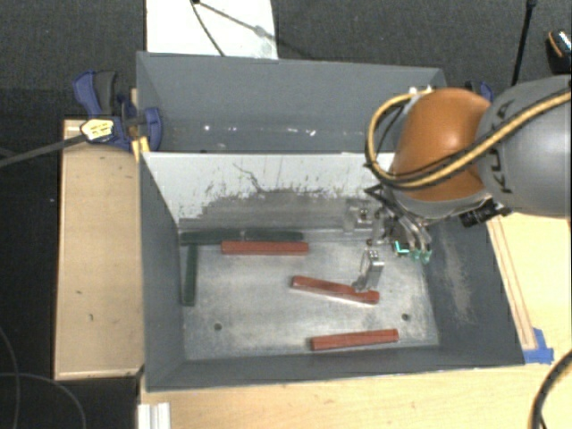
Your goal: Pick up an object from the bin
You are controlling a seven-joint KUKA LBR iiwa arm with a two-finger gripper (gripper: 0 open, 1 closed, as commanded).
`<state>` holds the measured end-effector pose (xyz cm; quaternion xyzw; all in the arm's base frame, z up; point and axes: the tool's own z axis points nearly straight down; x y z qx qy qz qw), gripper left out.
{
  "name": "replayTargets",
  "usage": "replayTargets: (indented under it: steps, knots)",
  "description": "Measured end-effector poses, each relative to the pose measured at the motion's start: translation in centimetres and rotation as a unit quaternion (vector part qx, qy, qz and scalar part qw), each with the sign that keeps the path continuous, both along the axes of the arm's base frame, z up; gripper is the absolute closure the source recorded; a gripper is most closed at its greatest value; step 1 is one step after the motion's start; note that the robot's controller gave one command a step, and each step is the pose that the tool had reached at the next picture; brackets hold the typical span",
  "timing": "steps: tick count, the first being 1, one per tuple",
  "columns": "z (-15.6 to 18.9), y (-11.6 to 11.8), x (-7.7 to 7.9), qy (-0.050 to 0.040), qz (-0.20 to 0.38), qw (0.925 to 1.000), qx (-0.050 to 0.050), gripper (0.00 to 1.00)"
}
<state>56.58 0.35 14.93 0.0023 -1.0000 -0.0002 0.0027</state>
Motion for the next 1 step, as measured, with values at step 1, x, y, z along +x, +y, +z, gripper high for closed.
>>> replayTargets:
  steps: [1]
  knots:
    - [-8.25,-2.91,-2.67,0.0003,-0.066,0.9978,-0.001,0.00]
